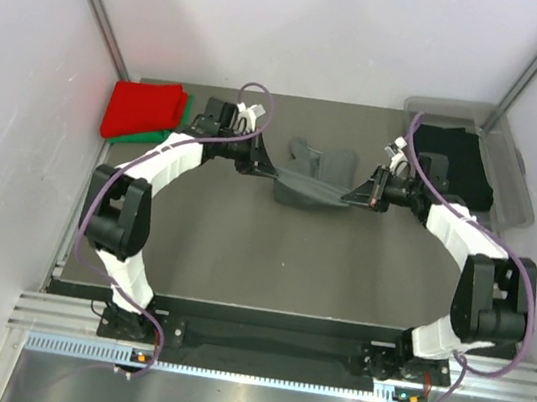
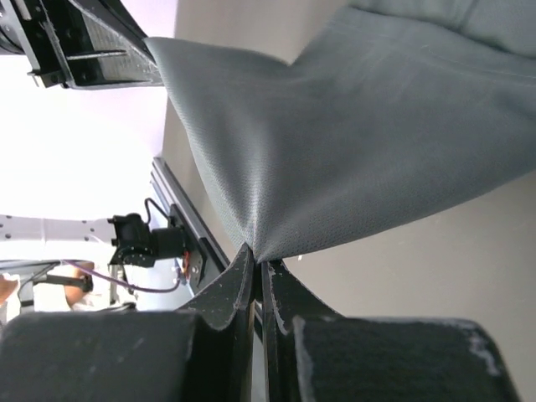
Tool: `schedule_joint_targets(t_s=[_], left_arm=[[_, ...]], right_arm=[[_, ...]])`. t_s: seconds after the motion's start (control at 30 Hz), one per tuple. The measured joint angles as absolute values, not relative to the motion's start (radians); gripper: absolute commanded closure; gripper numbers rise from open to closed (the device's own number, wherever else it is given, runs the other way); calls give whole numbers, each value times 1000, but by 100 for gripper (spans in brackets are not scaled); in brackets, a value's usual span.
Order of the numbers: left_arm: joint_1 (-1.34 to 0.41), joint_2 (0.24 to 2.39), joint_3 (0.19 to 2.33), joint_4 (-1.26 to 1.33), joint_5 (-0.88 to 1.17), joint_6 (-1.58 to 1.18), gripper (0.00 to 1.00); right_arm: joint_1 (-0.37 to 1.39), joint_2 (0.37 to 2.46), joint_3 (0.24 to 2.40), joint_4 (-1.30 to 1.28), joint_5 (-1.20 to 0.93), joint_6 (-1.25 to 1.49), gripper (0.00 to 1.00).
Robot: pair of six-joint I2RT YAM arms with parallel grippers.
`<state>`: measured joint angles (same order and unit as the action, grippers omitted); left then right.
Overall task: Fold and stack the t-shirts
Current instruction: Fold the tshirt
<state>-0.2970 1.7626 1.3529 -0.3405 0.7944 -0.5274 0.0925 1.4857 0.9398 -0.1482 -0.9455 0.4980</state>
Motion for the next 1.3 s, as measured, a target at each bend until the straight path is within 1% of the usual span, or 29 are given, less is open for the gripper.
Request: schedule_joint_targets(t_s=[0.07, 0.17, 0.23, 0.3, 0.5, 0.53, 0.57, 0.6, 0.63, 0.67, 0.73, 0.8, 0.87, 0.9, 0.97, 1.0, 1.07, 1.2, 1.23, 1.3], left_arm=[[-297, 1803, 1372, -340, 793, -530, 100], [-296, 1856, 1415, -344, 789, -530, 100], [-296, 1898, 1481, -352, 788, -530, 100], [-296, 1948, 1571, -354, 789, -527, 100], [-296, 2157, 1932, -366, 794, -477, 100], [-295, 2213, 2009, -366, 791, -466, 93], [-295, 2254, 2061, -364, 784, -457, 79], [-295, 2309, 2129, -358, 774, -444, 69], [-295, 2360, 2183, -346, 757, -433, 61], [-295, 2408, 2229, -344, 733, -422, 54], [-299, 2490, 2292, -346, 681, -388, 53], [-301, 2533, 2301, -361, 643, -366, 53], [-303, 2560, 2301, -395, 613, -348, 52], [-304, 2563, 2300, -413, 599, -339, 49], [-306, 2557, 2300, -440, 561, -319, 48], [-306, 2553, 2300, -445, 544, -312, 45], [-304, 2535, 2297, -461, 517, -302, 43], [-283, 2463, 2204, -457, 546, -328, 38], [-271, 2441, 2165, -454, 569, -345, 34], [-242, 2407, 2089, -442, 616, -384, 34]], right_arm=[[89, 1537, 965, -158, -949, 490, 100], [77, 1654, 1058, -170, -955, 481, 100], [68, 1724, 1119, -167, -955, 480, 100], [57, 1786, 1174, -144, -953, 484, 100], [35, 1936, 1354, -65, -945, 525, 99], [33, 1978, 1410, -49, -944, 529, 94], [32, 2024, 1470, -24, -939, 539, 90], [31, 2063, 1522, -5, -936, 546, 82], [31, 2128, 1605, -1, -937, 560, 65], [30, 2197, 1698, 21, -936, 581, 50], [30, 2298, 1808, 99, -925, 627, 48], [28, 2321, 1799, 158, -924, 675, 45], [28, 2322, 1775, 202, -930, 710, 44], [28, 2319, 1764, 224, -932, 719, 44], [28, 2291, 1710, 255, -934, 725, 44], [28, 2269, 1674, 263, -935, 725, 43], [32, 2223, 1610, 271, -939, 723, 43], [47, 2156, 1528, 278, -953, 699, 44], [52, 2148, 1516, 277, -957, 688, 44], [64, 2147, 1501, 269, -960, 661, 45]])
